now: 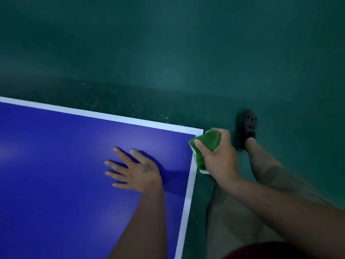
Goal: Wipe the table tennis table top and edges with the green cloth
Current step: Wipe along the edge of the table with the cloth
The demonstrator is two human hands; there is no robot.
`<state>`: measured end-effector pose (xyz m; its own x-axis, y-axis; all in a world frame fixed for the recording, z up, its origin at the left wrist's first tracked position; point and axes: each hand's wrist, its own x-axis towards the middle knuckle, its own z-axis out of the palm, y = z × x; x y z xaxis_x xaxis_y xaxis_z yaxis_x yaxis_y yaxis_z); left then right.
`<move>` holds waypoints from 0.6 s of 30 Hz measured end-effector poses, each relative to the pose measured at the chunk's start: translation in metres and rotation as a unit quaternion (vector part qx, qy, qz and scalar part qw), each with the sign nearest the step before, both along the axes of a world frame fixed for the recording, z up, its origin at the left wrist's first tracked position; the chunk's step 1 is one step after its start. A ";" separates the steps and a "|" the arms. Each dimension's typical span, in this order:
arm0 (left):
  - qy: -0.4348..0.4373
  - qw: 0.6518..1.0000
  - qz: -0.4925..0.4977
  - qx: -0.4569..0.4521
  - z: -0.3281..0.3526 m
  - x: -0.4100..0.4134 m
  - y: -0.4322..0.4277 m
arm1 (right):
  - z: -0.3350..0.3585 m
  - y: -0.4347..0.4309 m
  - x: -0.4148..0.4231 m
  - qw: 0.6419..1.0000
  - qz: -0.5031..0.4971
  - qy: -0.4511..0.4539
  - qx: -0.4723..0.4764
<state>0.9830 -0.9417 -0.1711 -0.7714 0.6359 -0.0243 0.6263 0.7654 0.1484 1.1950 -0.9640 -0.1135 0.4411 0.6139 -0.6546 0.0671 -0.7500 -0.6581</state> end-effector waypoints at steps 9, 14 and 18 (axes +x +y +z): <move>0.015 0.992 0.127 0.003 -0.003 -0.002 0.061 | -0.005 0.082 0.048 0.912 0.406 -0.019 0.050; 0.000 0.989 0.146 -0.026 0.006 0.006 0.067 | -0.019 0.145 0.038 0.784 0.618 -0.037 -0.043; -0.015 0.987 0.151 -0.043 0.010 0.006 0.068 | -0.027 0.172 0.006 0.746 0.664 -0.030 -0.043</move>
<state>0.9890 -0.8739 -0.1607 -0.9239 0.3711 -0.0932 0.3635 0.9273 0.0891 1.2011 -0.7922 -0.1404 -0.4886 0.4922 -0.7204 0.8160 -0.0347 -0.5771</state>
